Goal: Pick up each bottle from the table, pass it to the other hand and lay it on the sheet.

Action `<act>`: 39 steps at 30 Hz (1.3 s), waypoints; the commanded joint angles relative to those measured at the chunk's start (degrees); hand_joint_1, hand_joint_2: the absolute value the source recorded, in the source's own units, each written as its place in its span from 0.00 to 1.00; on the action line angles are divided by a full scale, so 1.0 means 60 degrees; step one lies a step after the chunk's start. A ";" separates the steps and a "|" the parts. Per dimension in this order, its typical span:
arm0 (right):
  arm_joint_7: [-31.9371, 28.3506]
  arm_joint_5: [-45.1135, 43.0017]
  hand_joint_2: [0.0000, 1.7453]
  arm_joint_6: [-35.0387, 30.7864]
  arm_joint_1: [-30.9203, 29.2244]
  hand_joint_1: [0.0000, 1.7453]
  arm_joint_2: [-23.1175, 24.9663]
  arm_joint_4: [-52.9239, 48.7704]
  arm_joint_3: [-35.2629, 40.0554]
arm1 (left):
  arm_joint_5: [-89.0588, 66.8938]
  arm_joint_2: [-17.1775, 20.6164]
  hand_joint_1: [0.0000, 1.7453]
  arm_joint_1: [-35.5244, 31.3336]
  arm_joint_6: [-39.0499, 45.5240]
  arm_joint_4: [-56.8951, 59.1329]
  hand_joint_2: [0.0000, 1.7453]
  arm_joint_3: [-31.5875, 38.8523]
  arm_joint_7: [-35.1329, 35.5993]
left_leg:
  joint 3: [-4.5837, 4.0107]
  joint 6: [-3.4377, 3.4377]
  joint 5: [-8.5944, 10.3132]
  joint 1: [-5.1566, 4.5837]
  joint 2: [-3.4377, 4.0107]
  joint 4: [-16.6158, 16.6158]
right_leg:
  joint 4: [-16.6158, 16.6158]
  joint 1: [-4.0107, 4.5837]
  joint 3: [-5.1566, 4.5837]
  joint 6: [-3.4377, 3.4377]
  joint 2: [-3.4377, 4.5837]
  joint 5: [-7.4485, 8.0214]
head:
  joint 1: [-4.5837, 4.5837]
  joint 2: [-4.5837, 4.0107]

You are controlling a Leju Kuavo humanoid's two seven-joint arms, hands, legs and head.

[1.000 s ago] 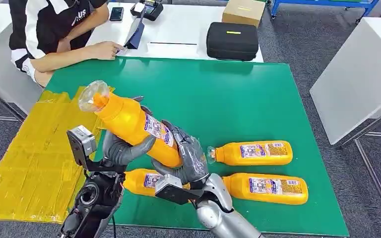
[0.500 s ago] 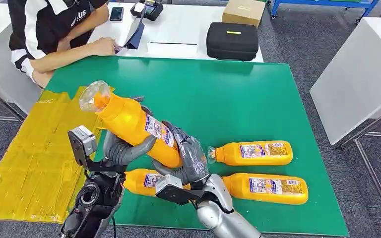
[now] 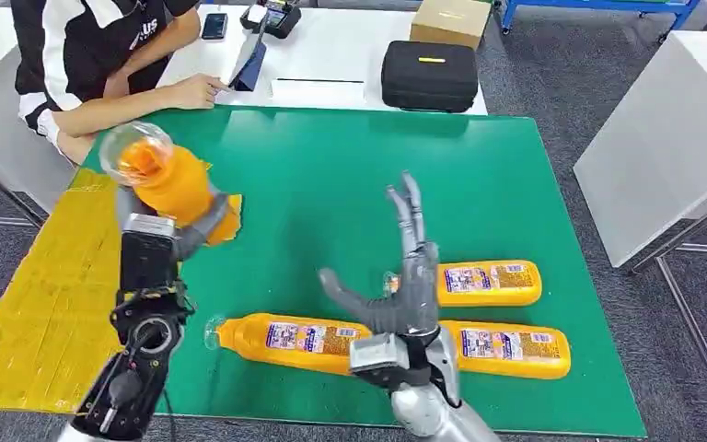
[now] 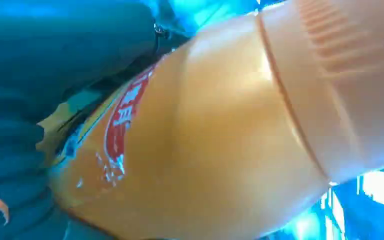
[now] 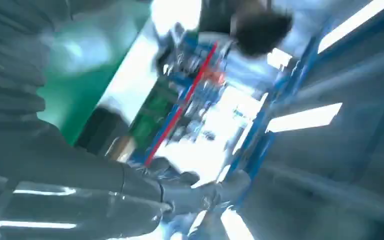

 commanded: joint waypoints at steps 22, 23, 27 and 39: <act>-0.0073 0.0018 1.00 -0.0433 -0.0154 0.00 -0.0593 -0.1497 0.0180 | -1.1211 0.0826 1.00 -0.4011 -0.0637 0.7339 1.00 -0.1727 0.4512 | 0.0021 0.0013 0.0006 -0.0001 -0.0034 -0.0002 | -0.0003 0.0002 0.0032 -0.0024 -0.0013 0.0002 | -0.0004 0.0000; -0.0072 0.0018 1.00 -0.0432 -0.0170 0.00 -0.0601 -0.1476 0.0192 | -1.1211 0.0821 1.00 -0.4153 -0.0770 0.7673 1.00 -0.1852 0.4596 | 0.0038 0.0015 -0.0004 -0.0002 -0.0032 0.0003 | 0.0003 0.0004 0.0046 -0.0045 -0.0009 -0.0002 | 0.0000 0.0000; -0.0072 0.0016 1.00 -0.0431 -0.0178 0.00 -0.0605 -0.1465 0.0190 | -1.1211 0.0838 1.00 -0.4172 -0.0704 0.7751 1.00 -0.1848 0.4572 | 0.0025 0.0009 0.0005 0.0000 -0.0015 0.0000 | 0.0000 0.0005 0.0031 -0.0040 0.0000 0.0012 | 0.0000 0.0000; 0.0113 0.0514 1.00 -0.0276 -0.0304 0.00 -0.0523 -0.1284 0.0180 | -1.1135 0.0925 1.00 -0.5086 -0.3690 0.9582 1.00 -0.2462 0.4890 | -0.0001 0.0007 0.0009 0.0002 -0.0013 0.0004 | 0.0004 0.0006 0.0010 -0.0031 0.0005 0.0015 | 0.0000 0.0000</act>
